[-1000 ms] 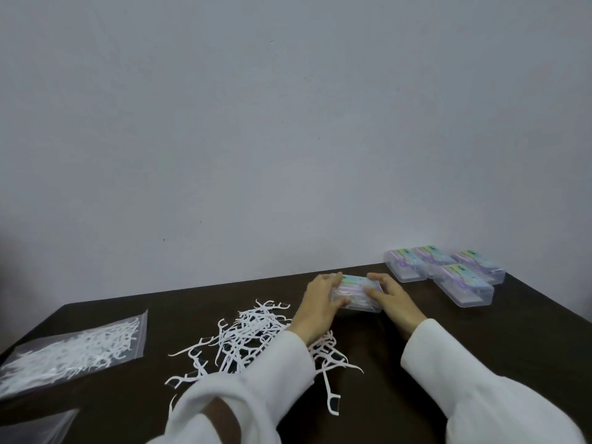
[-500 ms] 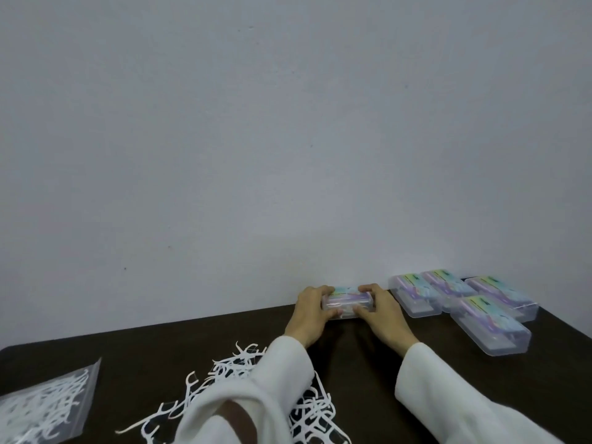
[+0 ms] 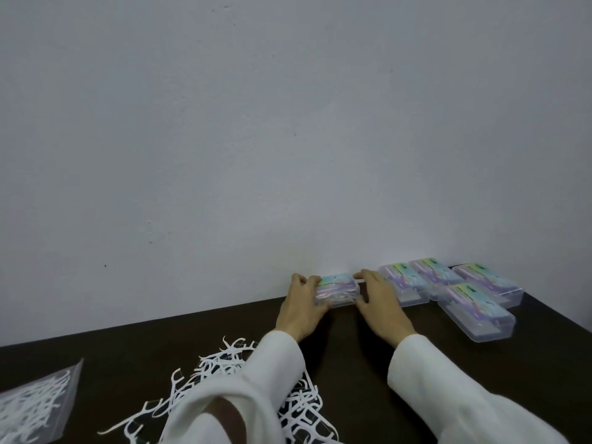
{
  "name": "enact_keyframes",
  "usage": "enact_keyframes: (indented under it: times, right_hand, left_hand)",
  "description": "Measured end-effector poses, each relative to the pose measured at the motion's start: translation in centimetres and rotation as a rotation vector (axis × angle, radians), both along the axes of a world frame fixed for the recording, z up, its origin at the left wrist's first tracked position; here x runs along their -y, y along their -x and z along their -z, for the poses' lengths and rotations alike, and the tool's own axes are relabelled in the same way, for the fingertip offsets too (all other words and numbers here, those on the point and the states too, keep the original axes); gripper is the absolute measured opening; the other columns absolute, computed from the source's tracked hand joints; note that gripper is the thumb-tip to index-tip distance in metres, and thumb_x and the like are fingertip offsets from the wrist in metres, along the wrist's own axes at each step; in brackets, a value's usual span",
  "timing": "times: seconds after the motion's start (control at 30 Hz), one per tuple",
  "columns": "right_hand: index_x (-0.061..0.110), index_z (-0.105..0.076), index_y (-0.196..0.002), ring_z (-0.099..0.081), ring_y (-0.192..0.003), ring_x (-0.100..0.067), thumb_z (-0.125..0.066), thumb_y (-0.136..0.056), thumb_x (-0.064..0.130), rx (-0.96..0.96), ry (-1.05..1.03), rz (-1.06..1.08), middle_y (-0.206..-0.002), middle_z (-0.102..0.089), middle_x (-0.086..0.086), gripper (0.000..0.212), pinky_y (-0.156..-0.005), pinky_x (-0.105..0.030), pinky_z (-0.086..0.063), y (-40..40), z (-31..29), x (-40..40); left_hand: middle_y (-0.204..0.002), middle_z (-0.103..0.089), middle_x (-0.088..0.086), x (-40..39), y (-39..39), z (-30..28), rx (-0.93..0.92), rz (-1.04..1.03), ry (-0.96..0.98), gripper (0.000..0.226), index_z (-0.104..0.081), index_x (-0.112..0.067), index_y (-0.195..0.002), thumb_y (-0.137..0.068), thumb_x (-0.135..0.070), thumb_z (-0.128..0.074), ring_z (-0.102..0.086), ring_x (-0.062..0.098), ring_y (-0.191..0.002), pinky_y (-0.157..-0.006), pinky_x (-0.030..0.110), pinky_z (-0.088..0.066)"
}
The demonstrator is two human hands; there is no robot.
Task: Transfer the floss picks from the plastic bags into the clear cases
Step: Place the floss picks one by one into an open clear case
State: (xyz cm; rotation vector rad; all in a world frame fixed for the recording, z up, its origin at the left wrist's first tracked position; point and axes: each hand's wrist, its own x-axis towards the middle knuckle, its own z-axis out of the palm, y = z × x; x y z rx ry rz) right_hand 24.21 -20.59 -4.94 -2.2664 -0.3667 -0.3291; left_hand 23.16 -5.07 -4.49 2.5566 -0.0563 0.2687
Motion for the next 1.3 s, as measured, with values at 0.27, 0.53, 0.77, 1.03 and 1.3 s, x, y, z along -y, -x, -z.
enact_keyframes:
  times: [0.27,0.53,0.77,1.03,1.3]
  right_hand:
    - [0.016,-0.026,-0.144,-0.033,-0.137,-0.020,-0.053,-0.092,0.021,0.048,0.559,0.253,-0.151,-0.029,-0.007,0.059,-0.112,-0.034,-0.028,1.8,-0.4,3.6]
    - [0.020,-0.040,-0.133,-0.042,-0.128,-0.017,-0.043,-0.095,0.036,0.121,0.688,0.250,-0.137,-0.046,-0.001,0.042,-0.112,-0.042,-0.022,5.5,-1.0,4.6]
    - [0.022,-0.022,-0.143,-0.029,-0.137,-0.025,-0.048,-0.091,0.046,-0.073,0.631,0.308,-0.151,-0.025,-0.008,0.063,-0.112,-0.039,-0.028,7.5,0.2,5.1]
    - [0.018,-0.042,-0.130,-0.045,-0.121,-0.018,-0.071,-0.079,0.029,-0.084,0.101,0.144,-0.136,-0.040,-0.003,0.060,-0.099,-0.028,-0.040,11.0,-0.7,4.6]
    - [0.021,-0.054,-0.114,-0.050,-0.093,-0.001,-0.073,-0.077,0.019,-0.090,-0.301,-0.172,-0.113,-0.052,0.003,0.041,-0.067,-0.008,-0.039,16.4,-3.2,2.9]
  left_hand:
    - [-0.137,-0.034,0.006,1.3,1.2,-0.6,0.049,-0.053,-0.074,0.043,-0.046,-0.014,-0.131,-0.091,-0.019,-0.058,-0.040,0.020,-0.124,-0.106,0.033,-0.037]
    - [-0.135,-0.036,0.007,2.3,3.5,-1.4,0.025,0.011,-0.032,0.037,-0.049,-0.016,-0.127,-0.091,-0.016,-0.057,-0.039,0.023,-0.126,-0.109,0.038,-0.035]
    - [-0.136,-0.036,0.005,2.5,6.3,-1.6,0.002,0.043,0.056,0.035,-0.051,-0.018,-0.125,-0.091,-0.017,-0.058,-0.040,0.023,-0.127,-0.110,0.036,-0.033]
    - [-0.131,-0.048,0.001,1.9,11.0,-2.2,0.194,0.126,0.014,0.028,-0.056,-0.021,-0.122,-0.094,-0.019,-0.053,-0.042,0.016,-0.124,-0.108,0.035,-0.032]
    - [-0.116,-0.060,-0.002,-1.3,16.4,-2.5,0.657,0.247,-0.542,0.039,-0.054,-0.022,-0.125,-0.093,-0.033,-0.034,-0.054,0.014,-0.110,-0.108,0.039,-0.034]
